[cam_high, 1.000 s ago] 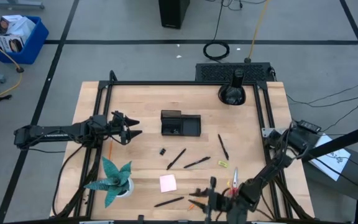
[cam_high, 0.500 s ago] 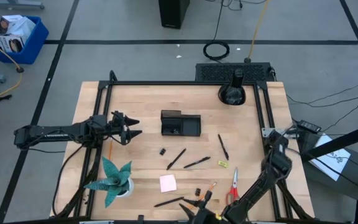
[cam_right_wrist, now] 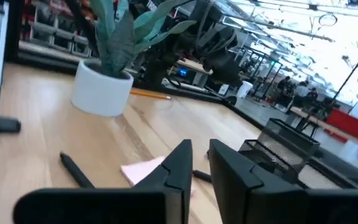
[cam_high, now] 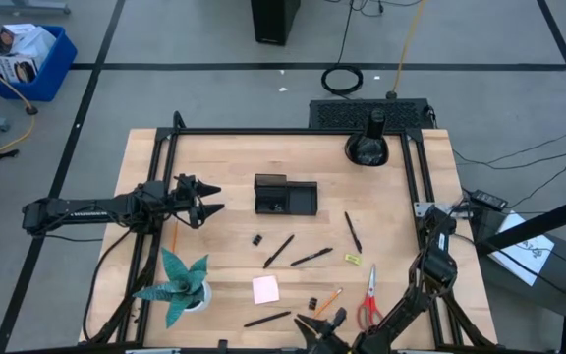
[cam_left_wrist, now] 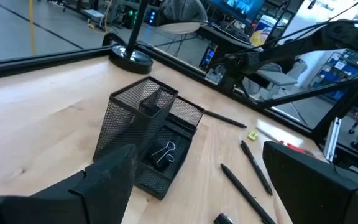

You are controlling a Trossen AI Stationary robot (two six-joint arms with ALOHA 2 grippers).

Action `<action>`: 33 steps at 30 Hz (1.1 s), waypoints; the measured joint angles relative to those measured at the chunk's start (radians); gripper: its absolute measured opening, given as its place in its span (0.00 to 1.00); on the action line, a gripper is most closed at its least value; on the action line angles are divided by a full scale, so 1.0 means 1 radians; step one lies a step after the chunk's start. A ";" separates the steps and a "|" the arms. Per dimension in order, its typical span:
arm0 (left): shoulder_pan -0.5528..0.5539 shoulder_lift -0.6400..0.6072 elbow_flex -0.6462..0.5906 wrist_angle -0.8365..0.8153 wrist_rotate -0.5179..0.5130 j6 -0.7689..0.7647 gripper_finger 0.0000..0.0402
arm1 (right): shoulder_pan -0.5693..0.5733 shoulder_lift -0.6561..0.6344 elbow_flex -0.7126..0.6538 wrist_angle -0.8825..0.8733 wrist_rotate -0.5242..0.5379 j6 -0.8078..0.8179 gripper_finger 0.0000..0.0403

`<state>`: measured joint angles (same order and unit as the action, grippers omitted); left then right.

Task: Pick and place office supplies into organizer
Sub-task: Put the black binder clip into the black desk organizer

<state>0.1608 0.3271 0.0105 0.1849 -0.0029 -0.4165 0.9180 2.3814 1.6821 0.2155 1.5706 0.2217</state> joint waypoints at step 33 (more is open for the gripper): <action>0.000 0.000 0.000 -0.021 0.004 -0.012 0.87 | -0.277 -0.734 -0.558 -0.362 -1.214 0.712 0.23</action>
<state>0.1612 0.3271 0.0105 0.1639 0.0010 -0.4281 0.6409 1.6473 1.1237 -0.1469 0.3564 0.9337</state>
